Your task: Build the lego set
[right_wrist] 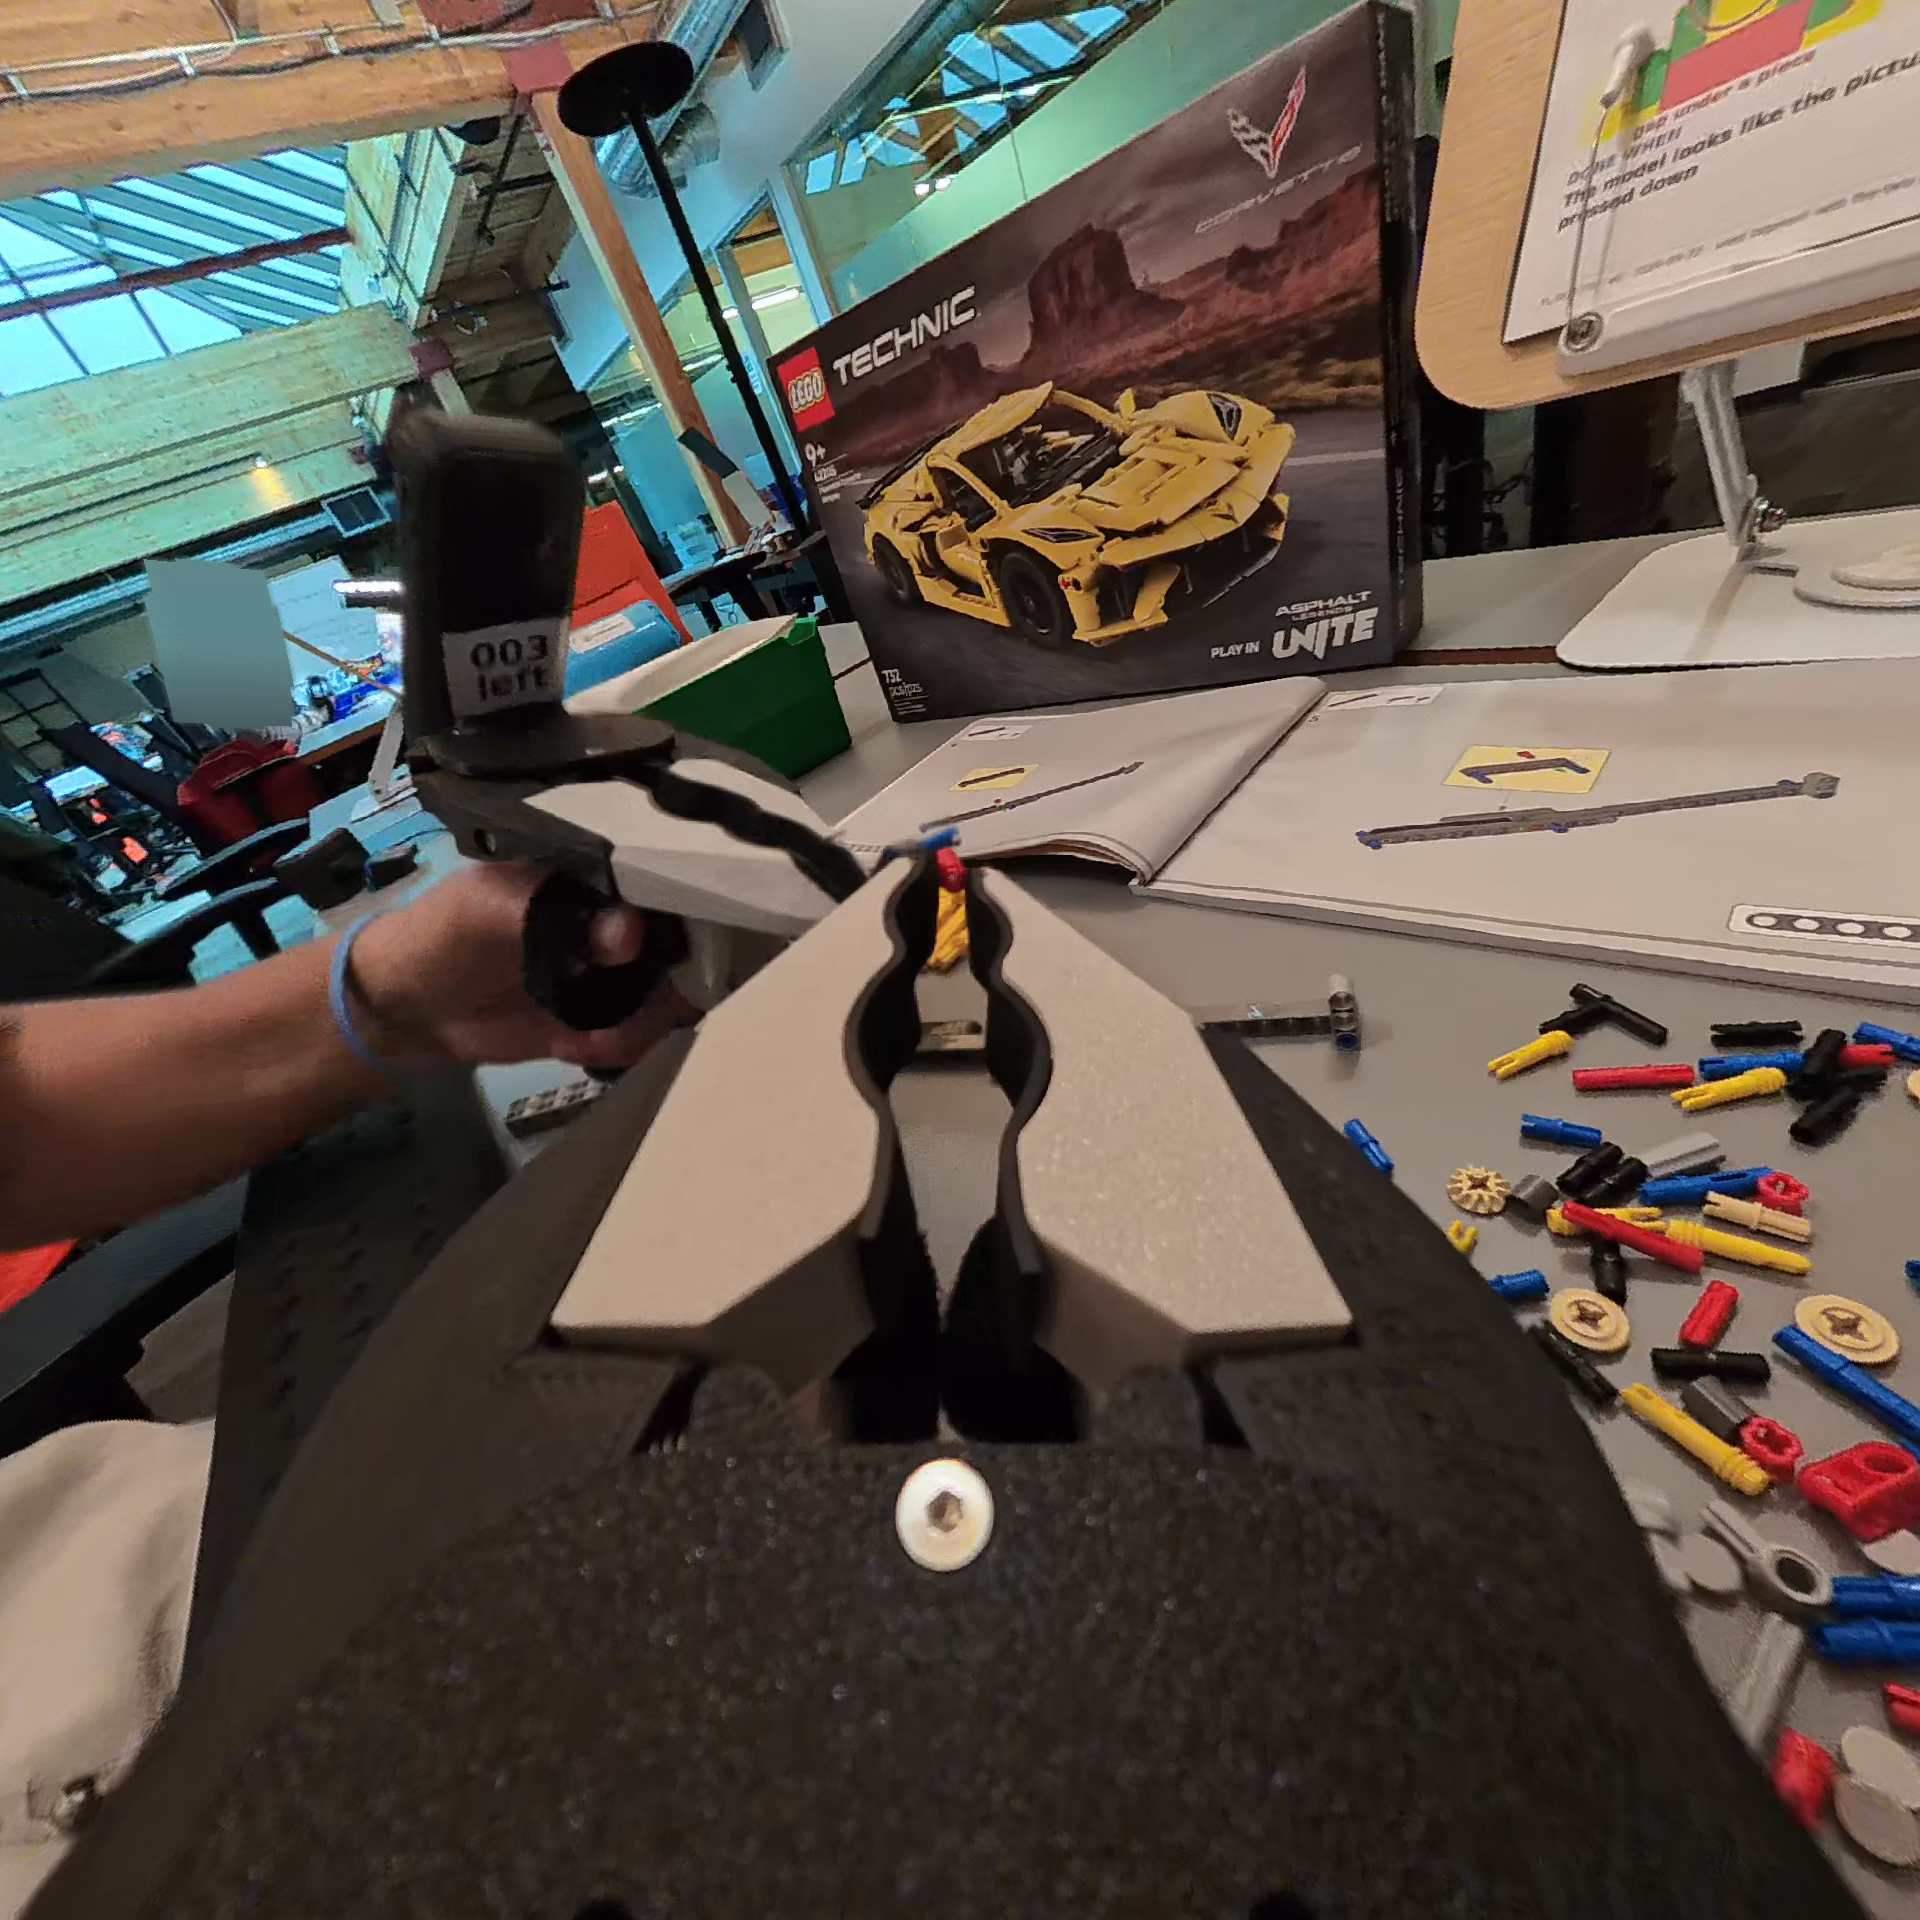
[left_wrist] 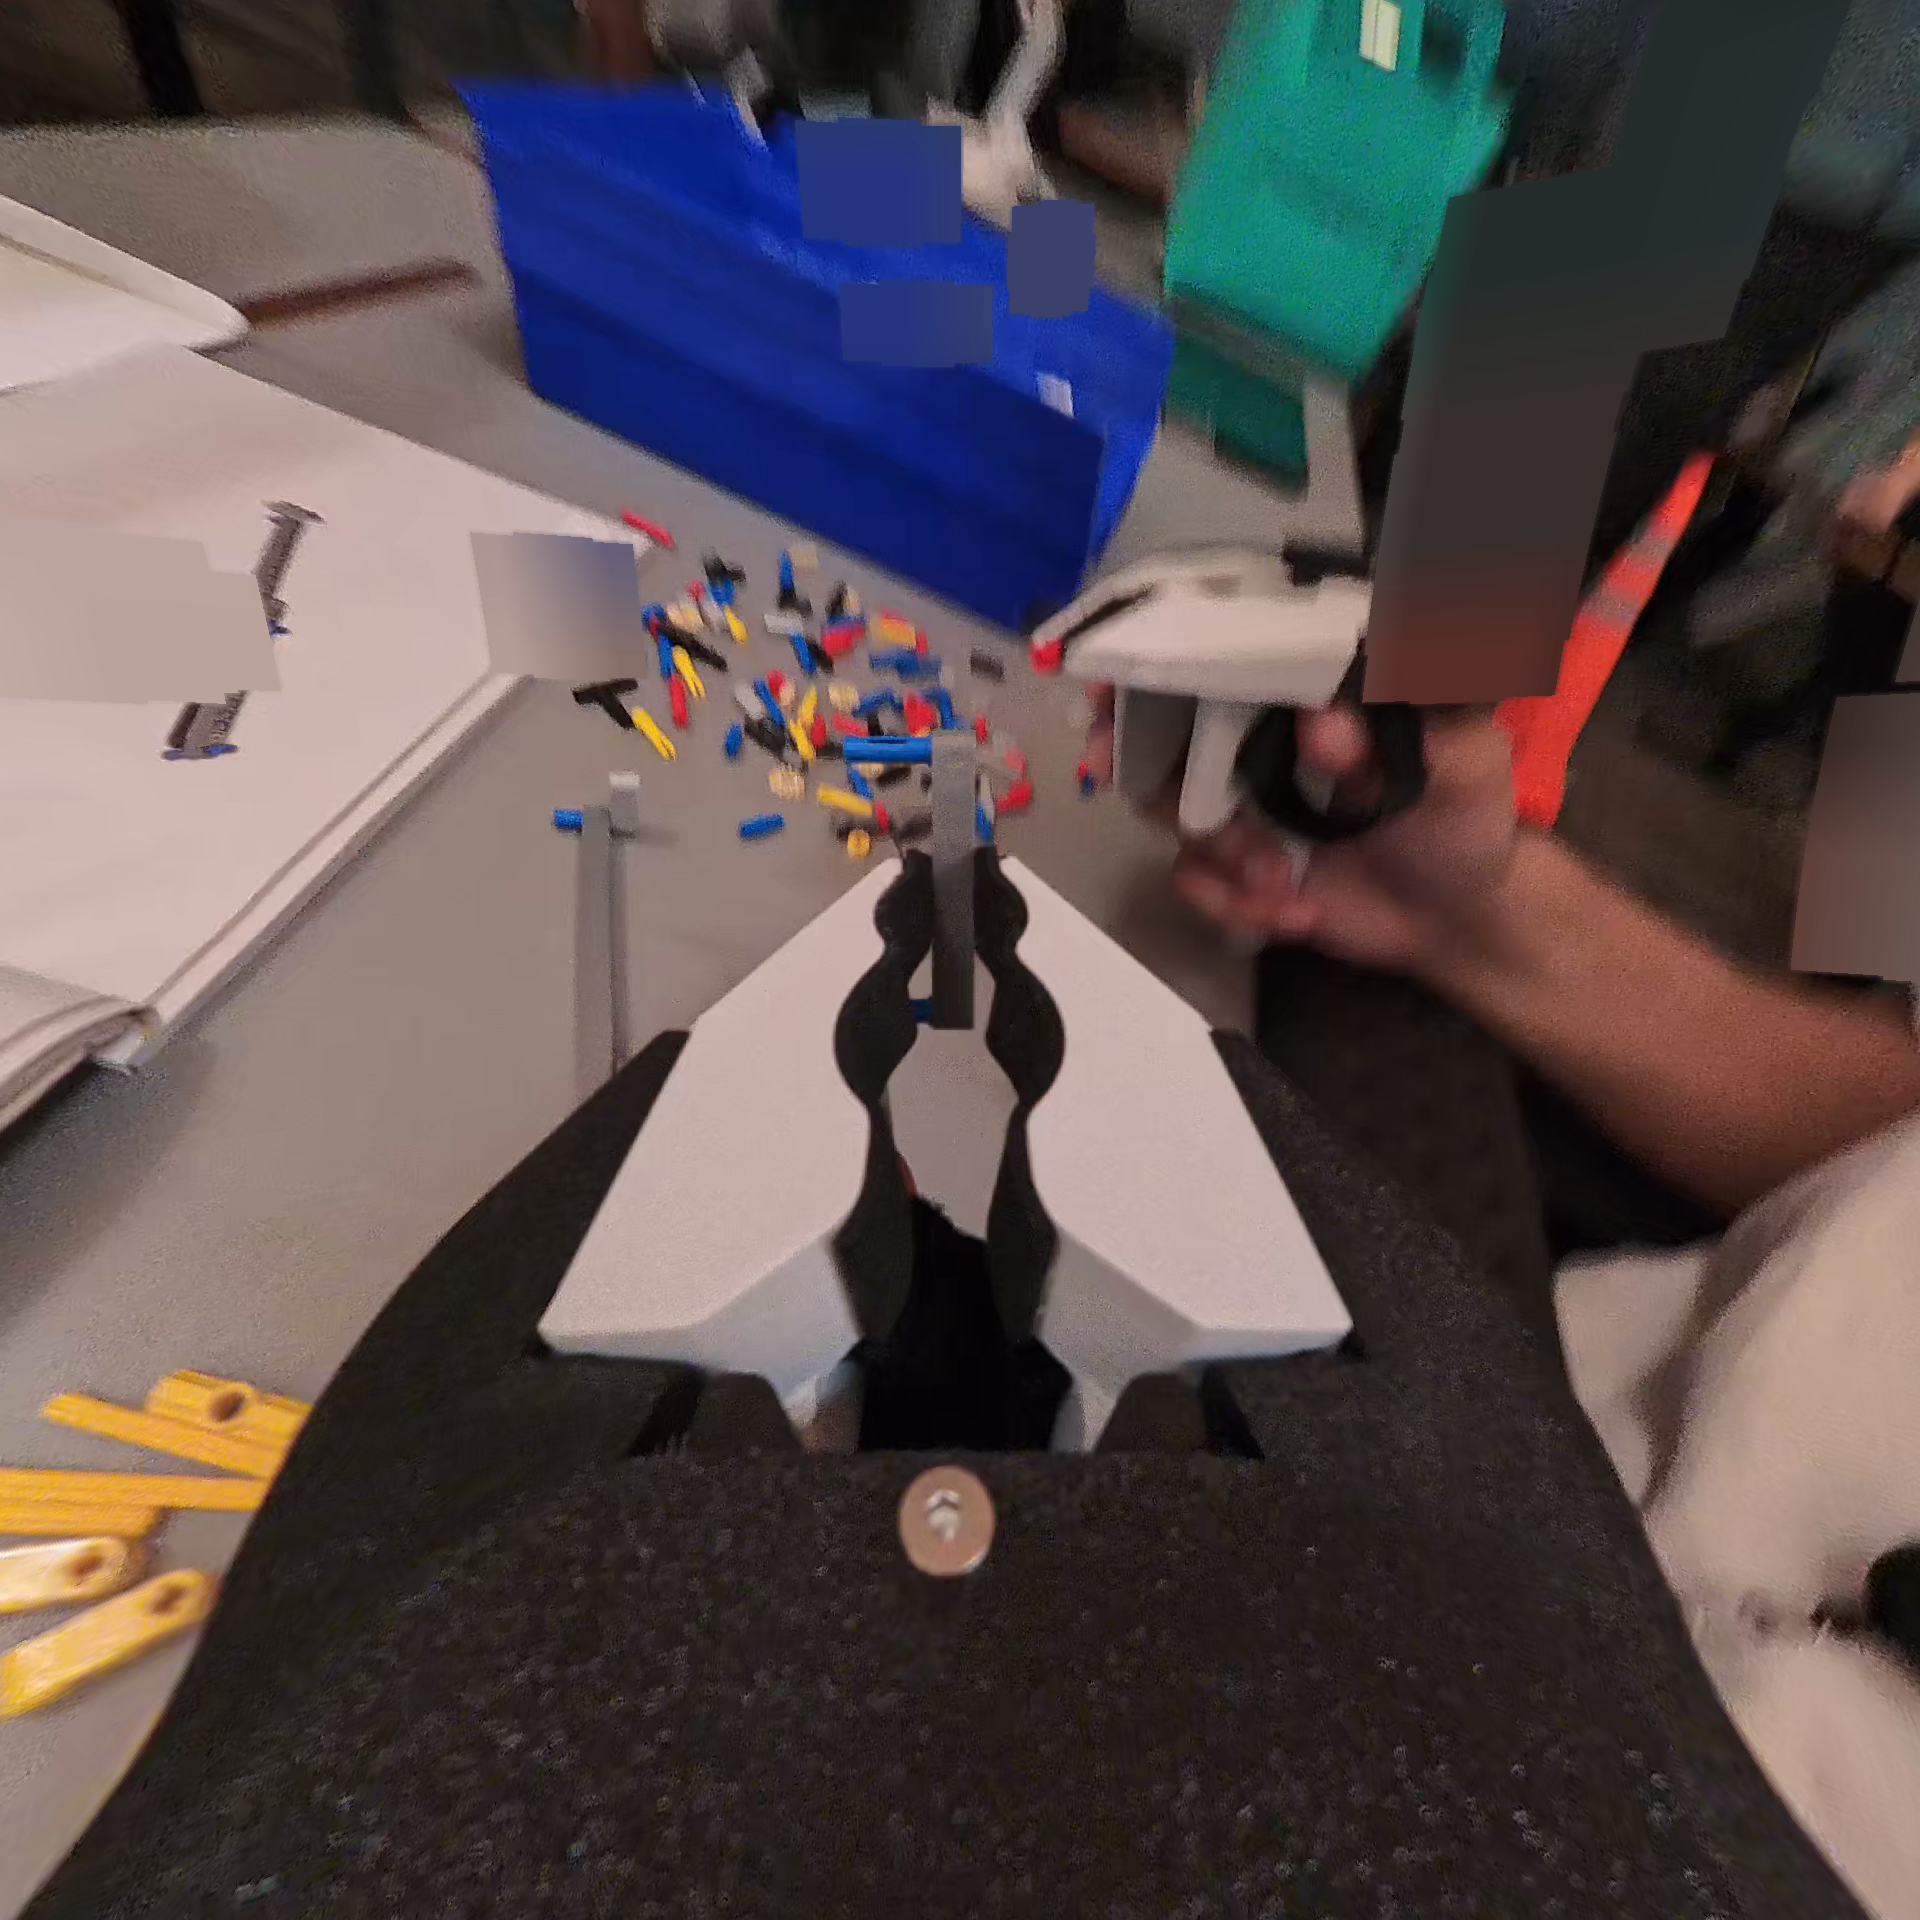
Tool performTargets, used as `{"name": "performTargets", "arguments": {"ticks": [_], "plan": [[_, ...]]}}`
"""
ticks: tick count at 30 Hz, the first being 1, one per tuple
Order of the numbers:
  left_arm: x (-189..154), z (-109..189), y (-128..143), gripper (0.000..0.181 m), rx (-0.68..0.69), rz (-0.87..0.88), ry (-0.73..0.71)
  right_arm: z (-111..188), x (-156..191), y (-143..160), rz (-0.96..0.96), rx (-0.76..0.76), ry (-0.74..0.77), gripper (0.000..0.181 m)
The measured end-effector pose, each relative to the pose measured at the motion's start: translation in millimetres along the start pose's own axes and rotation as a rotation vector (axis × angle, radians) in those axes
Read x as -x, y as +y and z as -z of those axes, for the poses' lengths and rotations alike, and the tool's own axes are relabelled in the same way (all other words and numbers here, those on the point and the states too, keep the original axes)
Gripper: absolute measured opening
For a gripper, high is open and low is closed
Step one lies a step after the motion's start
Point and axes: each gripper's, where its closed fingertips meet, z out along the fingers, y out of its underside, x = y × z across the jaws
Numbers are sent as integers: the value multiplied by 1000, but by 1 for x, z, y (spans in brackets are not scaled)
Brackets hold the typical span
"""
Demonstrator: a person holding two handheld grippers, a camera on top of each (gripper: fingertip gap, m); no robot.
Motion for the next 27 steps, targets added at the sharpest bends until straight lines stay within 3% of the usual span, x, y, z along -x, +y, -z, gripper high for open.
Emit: {"name": "performTargets", "arguments": {"ticks": [4,6,10,14,20,24,27], "plan": [[7,7,-19,6,-240,182,-23,-10,12,-2,14,-24,48,4],[7,7,-18,6,-256,198,-41,-18,19,2,21,-25,85,4],[6,8,-19,6,-271,62,-126,-30,19,14,113,27,213,4],[6,8,-19,7,-260,-13,-174,-32,18,14,131,33,220,4],[-2,20,-29,6,-354,127,-39,-29,15,12,73,10,187,4],[4,34,-42,6,-459,277,60,-45,30,42,63,167,85,4],[6,39,-47,6,-509,363,124,-54,46,55,162,237,44,4]]}}
